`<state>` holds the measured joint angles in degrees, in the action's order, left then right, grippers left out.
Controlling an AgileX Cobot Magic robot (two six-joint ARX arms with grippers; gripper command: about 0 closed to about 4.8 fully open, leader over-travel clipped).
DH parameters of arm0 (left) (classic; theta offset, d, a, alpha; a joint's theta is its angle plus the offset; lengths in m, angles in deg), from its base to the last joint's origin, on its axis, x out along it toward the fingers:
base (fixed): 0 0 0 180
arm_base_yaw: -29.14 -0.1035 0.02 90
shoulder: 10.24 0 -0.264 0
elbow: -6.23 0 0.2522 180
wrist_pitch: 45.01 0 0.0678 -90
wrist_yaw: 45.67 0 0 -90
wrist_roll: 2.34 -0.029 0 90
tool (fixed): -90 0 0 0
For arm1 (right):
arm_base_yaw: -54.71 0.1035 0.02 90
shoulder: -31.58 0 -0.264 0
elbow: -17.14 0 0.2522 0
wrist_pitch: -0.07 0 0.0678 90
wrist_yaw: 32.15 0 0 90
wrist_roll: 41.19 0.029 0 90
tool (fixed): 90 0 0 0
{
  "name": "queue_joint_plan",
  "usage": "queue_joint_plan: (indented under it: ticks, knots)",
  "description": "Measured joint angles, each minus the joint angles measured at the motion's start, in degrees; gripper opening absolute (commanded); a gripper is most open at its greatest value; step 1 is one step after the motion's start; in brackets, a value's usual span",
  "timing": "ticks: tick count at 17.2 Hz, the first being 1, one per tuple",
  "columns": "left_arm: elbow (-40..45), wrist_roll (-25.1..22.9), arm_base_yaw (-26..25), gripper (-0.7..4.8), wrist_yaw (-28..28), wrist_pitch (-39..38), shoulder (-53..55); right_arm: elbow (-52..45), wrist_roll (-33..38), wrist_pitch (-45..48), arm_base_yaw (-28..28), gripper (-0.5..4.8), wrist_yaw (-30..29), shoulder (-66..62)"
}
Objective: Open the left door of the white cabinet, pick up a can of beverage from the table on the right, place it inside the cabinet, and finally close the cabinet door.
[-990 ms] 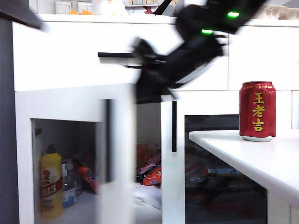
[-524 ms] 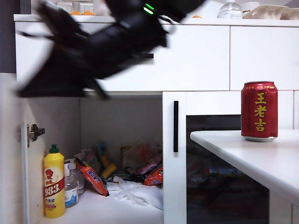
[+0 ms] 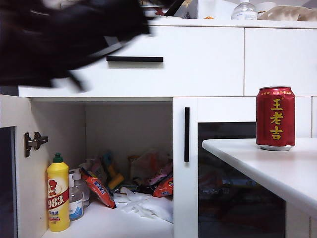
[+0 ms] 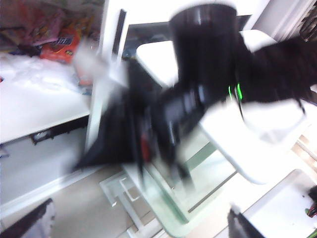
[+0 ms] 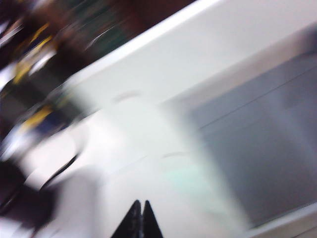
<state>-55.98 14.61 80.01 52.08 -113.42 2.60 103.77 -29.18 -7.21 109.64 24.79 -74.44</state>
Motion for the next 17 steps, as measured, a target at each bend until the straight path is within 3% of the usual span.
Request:
queue_joint_plan:
  ticks: [2, 5, 7, 10, 14, 15, 17]
  knots:
    - [0.02, -0.39, 0.00, 4.79, 0.00, 3.41, 0.07, 0.02, -1.11, -1.86, -7.56, -0.02, 5.44, 9.44]
    - [0.50, -5.25, 0.00, 4.79, 0.00, 14.36, 1.27, 0.09, -11.65, -10.43, -14.10, 0.06, 26.56, 28.06]
    - [0.94, -8.17, 0.00, 4.79, -0.28, 19.61, 5.73, 0.44, -13.05, -14.40, -17.73, 1.87, 34.73, 39.26]
    - [1.09, -8.59, 0.00, 4.79, -3.76, 23.85, 12.41, 0.13, -14.84, -20.61, -18.73, 3.55, 45.88, 53.51]
    - [1.18, -9.25, 0.02, 4.79, -5.01, 32.22, 20.50, -1.84, -15.34, -32.06, -18.60, 4.37, 52.85, 64.17]
    - [1.18, -9.18, 0.00, 4.79, -5.66, 33.97, 21.40, -5.88, -14.10, -34.29, -18.58, 4.79, 53.35, 65.44]
    - [1.18, -7.85, 0.00, 4.79, -6.80, 36.24, 22.27, -17.75, -12.17, -32.85, -18.56, 4.79, 53.37, 68.00]
